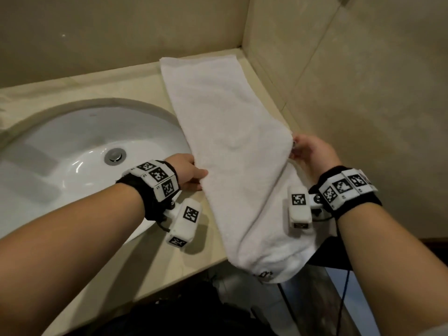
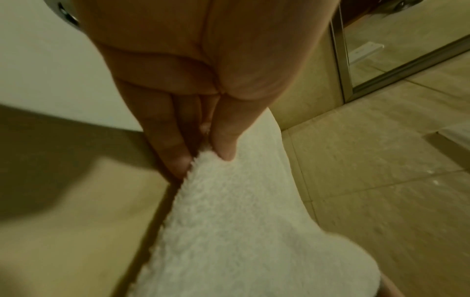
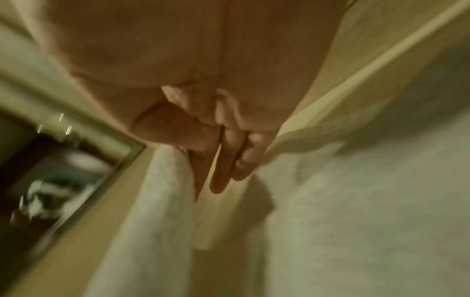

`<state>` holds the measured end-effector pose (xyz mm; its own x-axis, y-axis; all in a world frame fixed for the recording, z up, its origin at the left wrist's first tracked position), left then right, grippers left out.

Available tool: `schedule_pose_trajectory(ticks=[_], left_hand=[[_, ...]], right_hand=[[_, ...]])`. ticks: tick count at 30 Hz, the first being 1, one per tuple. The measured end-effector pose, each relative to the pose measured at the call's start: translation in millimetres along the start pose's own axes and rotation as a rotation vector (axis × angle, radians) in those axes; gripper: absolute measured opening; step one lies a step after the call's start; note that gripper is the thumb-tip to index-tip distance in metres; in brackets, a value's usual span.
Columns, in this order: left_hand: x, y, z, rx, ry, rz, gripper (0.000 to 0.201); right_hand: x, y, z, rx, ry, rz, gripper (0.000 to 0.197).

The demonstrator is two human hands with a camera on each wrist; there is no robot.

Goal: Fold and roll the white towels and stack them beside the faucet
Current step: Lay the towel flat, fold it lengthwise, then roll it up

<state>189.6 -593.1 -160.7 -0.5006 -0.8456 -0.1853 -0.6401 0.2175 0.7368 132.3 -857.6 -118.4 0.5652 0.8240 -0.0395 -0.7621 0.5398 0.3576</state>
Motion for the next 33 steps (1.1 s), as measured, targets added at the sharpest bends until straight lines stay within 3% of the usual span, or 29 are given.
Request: schedule_pose_trajectory(ticks=[3, 5, 7, 9, 12, 14, 15, 18, 20, 23, 27, 30, 31, 33], left_hand=[[-15, 2, -1, 0.030, 0.007, -0.041, 0.019], [-24, 3, 2, 0.021, 0.008, -0.070, 0.017], [-29, 7, 6, 0.000, 0.012, -0.091, 0.006], [-30, 11, 11, -0.013, 0.027, -0.097, 0.013], [-25, 17, 14, -0.017, 0.044, -0.070, 0.020], [-22, 22, 18, -0.019, 0.045, -0.054, 0.023], [-20, 25, 20, -0.023, 0.040, -0.043, 0.023], [-13, 33, 27, -0.041, 0.031, -0.013, 0.023], [-11, 36, 30, -0.045, 0.032, -0.015, 0.023], [-10, 41, 34, -0.051, 0.027, -0.019, 0.024], [-8, 46, 39, -0.063, 0.005, -0.025, 0.023], [-6, 49, 42, -0.060, -0.004, -0.029, 0.023], [-4, 51, 45, -0.062, -0.008, -0.021, 0.022], [3, 56, 50, -0.071, -0.021, 0.010, 0.017]], right_hand=[[25, 19, -17, -0.046, 0.321, 0.248, 0.049], [39, 29, -18, -0.126, 0.404, 0.329, 0.042], [46, 34, -13, -0.191, 0.417, 0.323, 0.022], [39, 36, -3, -0.259, 0.417, 0.209, 0.012], [17, 43, 11, -0.288, 0.242, 0.066, 0.027], [20, 48, 4, -0.202, 0.159, 0.161, 0.021], [26, 54, 3, -0.214, 0.253, 0.238, 0.018], [38, 65, 3, -0.434, 0.733, 0.332, 0.044], [44, 72, 7, -0.531, 0.818, 0.315, 0.035], [43, 72, 6, -0.448, 0.638, 0.264, 0.006], [14, 68, 2, -0.245, 0.294, 0.115, 0.022], [-11, 75, -31, -0.014, 0.250, 0.114, 0.021], [-16, 80, -41, 0.036, 0.333, 0.161, 0.034], [-16, 88, -51, -0.003, 0.618, 0.321, 0.071]])
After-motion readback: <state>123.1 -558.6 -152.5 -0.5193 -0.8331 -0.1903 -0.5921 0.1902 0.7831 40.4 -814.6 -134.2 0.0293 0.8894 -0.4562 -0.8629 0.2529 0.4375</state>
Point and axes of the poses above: each hand's wrist, its own y-axis away from the middle knuckle, its own x-axis out of the palm, z = x × y, the point moved 10 cm from there along -y, towards the middle knuckle, and after that the axes turned 6 degrees about -z, right-handed, at the moved point
